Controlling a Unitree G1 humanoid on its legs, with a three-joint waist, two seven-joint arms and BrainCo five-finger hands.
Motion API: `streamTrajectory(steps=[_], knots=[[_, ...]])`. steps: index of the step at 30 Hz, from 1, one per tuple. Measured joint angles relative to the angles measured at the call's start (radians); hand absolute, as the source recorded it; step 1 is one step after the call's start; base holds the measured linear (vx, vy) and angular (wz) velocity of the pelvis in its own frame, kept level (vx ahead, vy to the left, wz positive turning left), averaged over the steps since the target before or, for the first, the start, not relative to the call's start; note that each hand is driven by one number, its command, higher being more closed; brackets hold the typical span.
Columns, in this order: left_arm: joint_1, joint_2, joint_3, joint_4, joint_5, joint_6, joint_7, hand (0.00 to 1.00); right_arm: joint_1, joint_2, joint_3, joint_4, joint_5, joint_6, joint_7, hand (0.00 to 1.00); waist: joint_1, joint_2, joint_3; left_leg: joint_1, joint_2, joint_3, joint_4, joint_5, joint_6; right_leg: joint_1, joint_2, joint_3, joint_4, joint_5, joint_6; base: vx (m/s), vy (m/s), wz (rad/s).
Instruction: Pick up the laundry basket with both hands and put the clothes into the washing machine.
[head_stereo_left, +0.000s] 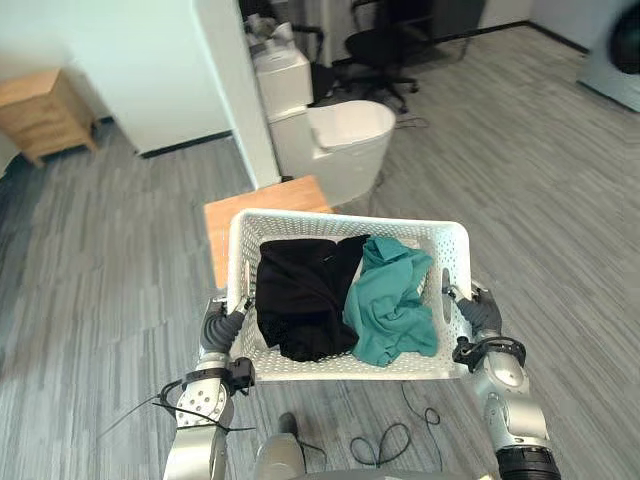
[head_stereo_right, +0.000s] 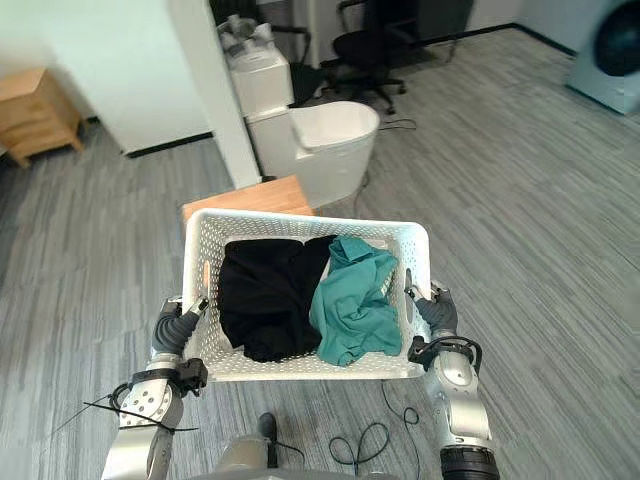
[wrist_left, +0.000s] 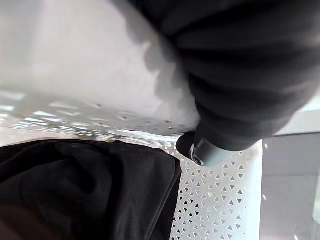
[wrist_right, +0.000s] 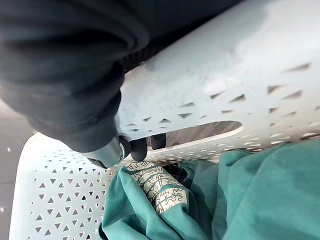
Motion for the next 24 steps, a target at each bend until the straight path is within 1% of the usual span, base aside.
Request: streamTrajectory(steps=[1, 2, 3, 4, 5, 6, 7, 8, 9, 10, 11, 12, 13, 14, 15, 16, 17, 19, 20, 21, 23, 24], knots=[[0.003, 0.001, 0.0, -0.004, 0.0, 0.0, 0.001, 1.0, 0.0, -0.001, 0.003, 0.0, 0.001, 0.0, 0.001, 1.0, 0.0, 0.008, -0.002, 0.014, -0.005, -0.03, 0.013, -0.047, 0.003, -0.02, 0.013, 0.041, 0.006, 0.006, 0.002, -0.12, 0.158, -1.66], [0.004, 0.001, -0.001, -0.005, 0.0, -0.001, 0.003, 1.0, 0.004, 0.0, 0.003, -0.002, 0.001, -0.003, 0.005, 1.0, -0.006, 0.016, -0.003, 0.034, -0.01, -0.061, 0.015, -0.109, 0.017, -0.051, 0.029, 0.097, 0.018, 0.017, 0.008, -0.13, 0.171, -1.71], [-0.001, 0.003, -0.005, -0.005, 0.0, -0.002, 0.003, 1.0, 0.005, 0.001, 0.0, -0.003, 0.001, -0.009, 0.006, 1.0, -0.01, 0.016, -0.002, 0.051, -0.009, -0.063, -0.002, -0.161, 0.018, -0.098, 0.043, 0.171, 0.027, 0.033, 0.018, -0.17, 0.215, -2.05], [-0.006, 0.017, -0.01, -0.007, 0.0, -0.004, 0.005, 1.0, 0.006, 0.003, -0.003, -0.011, 0.001, -0.009, 0.006, 1.0, -0.028, -0.012, 0.011, 0.056, -0.019, -0.007, -0.004, -0.171, 0.03, -0.139, 0.038, 0.247, 0.02, 0.062, 0.034, -0.15, 0.203, -1.87], [-0.006, 0.023, -0.009, -0.007, -0.001, -0.005, 0.008, 1.0, 0.007, 0.008, -0.006, -0.019, 0.001, -0.008, 0.007, 1.0, -0.037, -0.028, 0.019, 0.055, -0.022, 0.023, 0.003, -0.181, 0.037, -0.152, 0.035, 0.282, 0.005, 0.079, 0.041, -0.16, 0.206, -1.57], [-0.009, 0.024, -0.01, -0.007, -0.001, -0.005, 0.012, 1.0, 0.018, 0.014, -0.01, -0.036, -0.001, -0.008, 0.008, 1.0, -0.053, -0.047, 0.029, 0.053, -0.025, 0.063, 0.015, -0.19, 0.046, -0.163, 0.032, 0.326, -0.021, 0.112, 0.05, -0.15, 0.208, -1.61], [-0.01, 0.024, -0.014, -0.007, -0.001, -0.005, 0.014, 1.0, 0.038, 0.022, -0.017, -0.062, -0.003, -0.008, 0.008, 1.0, -0.058, -0.062, 0.036, 0.053, -0.016, 0.135, 0.034, -0.203, 0.06, -0.194, 0.038, 0.373, -0.04, 0.167, 0.051, -0.14, 0.234, -2.11], [-0.01, 0.025, -0.018, -0.01, 0.0, -0.005, 0.014, 1.0, 0.054, 0.027, -0.025, -0.084, -0.005, -0.008, 0.008, 1.0, -0.057, -0.062, 0.036, 0.052, 0.004, 0.217, 0.052, -0.211, 0.071, -0.229, 0.051, 0.352, -0.059, 0.238, 0.034, -0.12, 0.224, -2.27], [-0.012, 0.028, -0.018, -0.017, 0.0, -0.005, 0.014, 1.0, 0.056, 0.04, -0.034, -0.093, -0.014, -0.008, 0.01, 1.0, -0.065, -0.061, 0.036, 0.053, 0.015, 0.277, 0.057, -0.216, 0.08, -0.245, 0.052, 0.283, -0.113, 0.31, -0.01, -0.09, 0.14, -2.11], [-0.028, 0.03, -0.015, -0.02, 0.004, -0.005, 0.012, 1.0, 0.054, 0.056, -0.044, -0.098, -0.025, -0.009, 0.011, 1.0, -0.067, -0.051, 0.04, 0.056, 0.041, 0.344, 0.047, -0.213, 0.09, -0.248, 0.039, 0.172, -0.152, 0.343, -0.064, -0.12, 0.101, -1.95], [-0.051, 0.036, -0.006, -0.019, 0.017, -0.002, 0.006, 1.0, 0.05, 0.075, -0.055, -0.1, -0.032, -0.011, 0.01, 1.0, -0.07, -0.055, 0.049, 0.076, 0.042, 0.422, 0.043, -0.214, 0.099, -0.272, 0.013, -0.023, -0.061, 0.272, -0.079, -0.11, 0.087, -1.8], [-0.05, 0.035, -0.001, -0.019, 0.032, -0.002, 0.005, 1.0, 0.049, 0.088, -0.058, -0.1, -0.04, -0.01, 0.011, 1.0, -0.073, -0.049, 0.053, 0.1, 0.042, 0.467, 0.039, -0.218, 0.106, -0.266, -0.007, -0.124, 0.0, 0.202, -0.098, -0.11, 0.102, -1.46], [-0.048, 0.034, 0.002, -0.019, 0.033, -0.002, 0.005, 1.0, 0.05, 0.092, -0.058, -0.1, -0.041, -0.011, 0.011, 1.0, -0.076, -0.041, 0.058, 0.116, 0.042, 0.484, 0.037, -0.221, 0.111, -0.259, -0.017, -0.159, 0.027, 0.178, -0.097, -0.07, 0.098, -1.27], [-0.048, 0.034, 0.014, -0.02, 0.035, -0.002, 0.003, 1.0, 0.051, 0.098, -0.057, -0.099, -0.048, -0.01, 0.014, 1.0, -0.085, -0.025, 0.067, 0.153, 0.044, 0.536, 0.029, -0.231, 0.106, -0.25, -0.036, -0.212, 0.065, 0.15, -0.103, -0.06, 0.061, -0.99], [-0.048, 0.034, 0.023, -0.02, 0.035, -0.002, 0.002, 1.0, 0.051, 0.101, -0.055, -0.099, -0.049, -0.01, 0.016, 1.0, -0.084, -0.024, 0.067, 0.161, 0.041, 0.548, 0.03, -0.237, 0.098, -0.25, -0.034, -0.206, 0.054, 0.166, -0.083, -0.05, 0.025, -1.05], [-0.047, 0.029, 0.028, -0.02, 0.038, -0.002, 0.002, 1.0, 0.049, 0.099, -0.051, -0.098, -0.049, -0.011, 0.017, 1.0, -0.085, -0.015, 0.062, 0.166, 0.043, 0.565, 0.028, -0.249, 0.09, -0.247, -0.013, -0.175, 0.012, 0.198, -0.048, -0.03, -0.009, -0.78], [-0.047, 0.026, 0.03, -0.02, 0.043, -0.002, 0.001, 1.0, 0.046, 0.092, -0.047, -0.098, -0.049, -0.011, 0.017, 1.0, -0.085, -0.007, 0.057, 0.16, 0.049, 0.571, 0.017, -0.252, 0.086, -0.24, 0.009, -0.158, -0.05, 0.226, -0.052, -0.01, -0.049, -0.69], [-0.047, 0.023, 0.031, -0.02, 0.046, -0.001, 0.001, 1.0, 0.045, 0.092, -0.046, -0.095, -0.053, -0.01, 0.015, 1.0, -0.085, -0.005, 0.056, 0.154, 0.06, 0.573, 0.013, -0.251, 0.084, -0.221, 0.034, -0.149, -0.122, 0.264, -0.058, 0.03, -0.058, -0.39], [-0.046, 0.022, 0.029, -0.02, 0.053, 0.001, 0.001, 1.0, 0.047, 0.092, -0.046, -0.089, -0.059, -0.01, 0.014, 1.0, -0.089, -0.006, 0.056, 0.156, 0.061, 0.571, 0.01, -0.243, 0.077, -0.202, 0.048, -0.15, -0.162, 0.283, -0.062, 0.1, -0.059, -0.16], [-0.046, 0.015, 0.028, -0.02, 0.056, 0.004, 0.001, 1.0, 0.05, 0.091, -0.046, -0.087, -0.06, -0.01, 0.01, 1.0, -0.091, -0.005, 0.056, 0.168, 0.062, 0.566, 0.003, -0.232, 0.063, -0.186, 0.057, -0.152, -0.18, 0.301, -0.067, 0.12, -0.04, -0.04], [-0.046, 0.01, 0.029, -0.02, 0.067, 0.006, 0.001, 1.0, 0.049, 0.091, -0.046, -0.087, -0.06, -0.01, 0.009, 1.0, -0.088, -0.004, 0.055, 0.189, 0.065, 0.549, -0.013, -0.224, 0.051, -0.167, 0.066, -0.155, -0.183, 0.297, -0.067, 0.13, 0.006, 0.02], [-0.047, 0.01, 0.029, -0.02, 0.071, 0.006, 0.001, 1.0, 0.051, 0.092, -0.045, -0.086, -0.06, -0.01, 0.006, 1.0, -0.089, -0.003, 0.055, 0.202, 0.07, 0.527, -0.013, -0.224, 0.051, -0.149, 0.07, -0.165, -0.179, 0.283, -0.065, 0.12, 0.023, 0.1]])
